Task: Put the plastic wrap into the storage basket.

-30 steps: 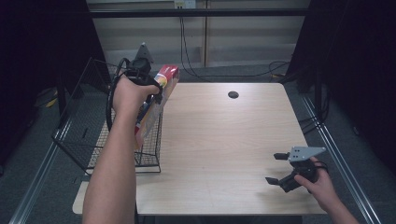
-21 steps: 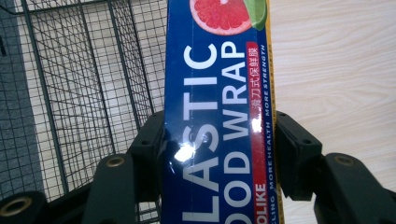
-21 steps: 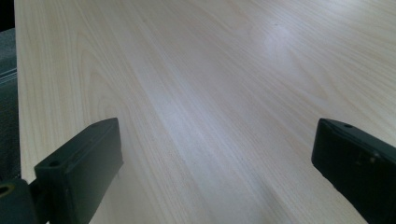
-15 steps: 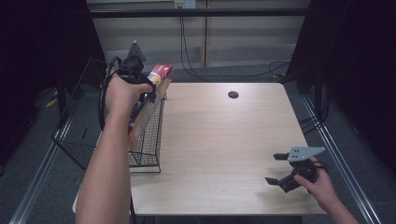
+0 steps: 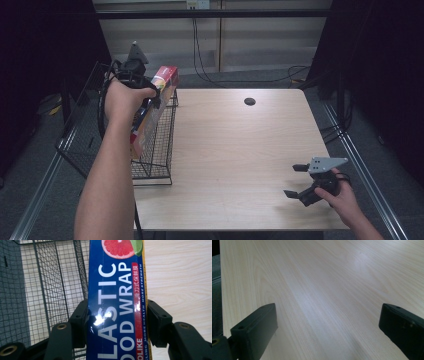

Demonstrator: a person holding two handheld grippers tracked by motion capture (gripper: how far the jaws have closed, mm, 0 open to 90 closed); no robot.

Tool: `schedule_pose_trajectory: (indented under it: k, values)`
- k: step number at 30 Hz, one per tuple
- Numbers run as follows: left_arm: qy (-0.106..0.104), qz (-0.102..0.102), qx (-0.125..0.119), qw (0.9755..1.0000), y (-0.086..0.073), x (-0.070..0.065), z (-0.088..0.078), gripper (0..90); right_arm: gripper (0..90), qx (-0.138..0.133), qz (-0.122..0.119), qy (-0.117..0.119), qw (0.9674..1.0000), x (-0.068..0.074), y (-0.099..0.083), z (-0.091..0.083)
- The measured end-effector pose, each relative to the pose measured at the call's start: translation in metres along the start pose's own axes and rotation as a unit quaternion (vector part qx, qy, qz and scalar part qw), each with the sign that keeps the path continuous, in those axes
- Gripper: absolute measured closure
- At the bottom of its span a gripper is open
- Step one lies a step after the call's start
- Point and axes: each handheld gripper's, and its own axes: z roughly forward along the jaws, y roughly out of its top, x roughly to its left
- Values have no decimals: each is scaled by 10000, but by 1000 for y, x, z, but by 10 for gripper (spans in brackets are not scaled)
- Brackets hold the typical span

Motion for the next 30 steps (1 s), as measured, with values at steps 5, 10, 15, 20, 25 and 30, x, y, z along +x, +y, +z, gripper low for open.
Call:
schedule_pose_trajectory:
  k: [5, 10, 15, 20, 25, 30]
  values:
    - [30, -22, 11, 10000, -2, 7, -3, 446, 16, -8, 1, 1, 10000, 0, 0, 0]
    - [75, -164, -20, 9998, -4, 14, -5, 446, 16, -10, -4, -3, 10000, 0, 0, 0]
    - [153, -247, -50, 9996, -7, 22, -8, 446, 16, -14, -10, -12, 10000, 0, 0, 0]
    - [153, -265, -98, 9995, -9, 27, -11, 446, 16, -13, -16, -5, 10000, 1, 0, 0]
    - [205, -395, -139, 9989, -12, 34, -12, 446, 16, -12, -16, -18, 10000, 1, 0, 0]
    - [295, -515, -164, 9981, -14, 41, -13, 446, 16, -9, -28, -21, 10000, 1, 0, 0]
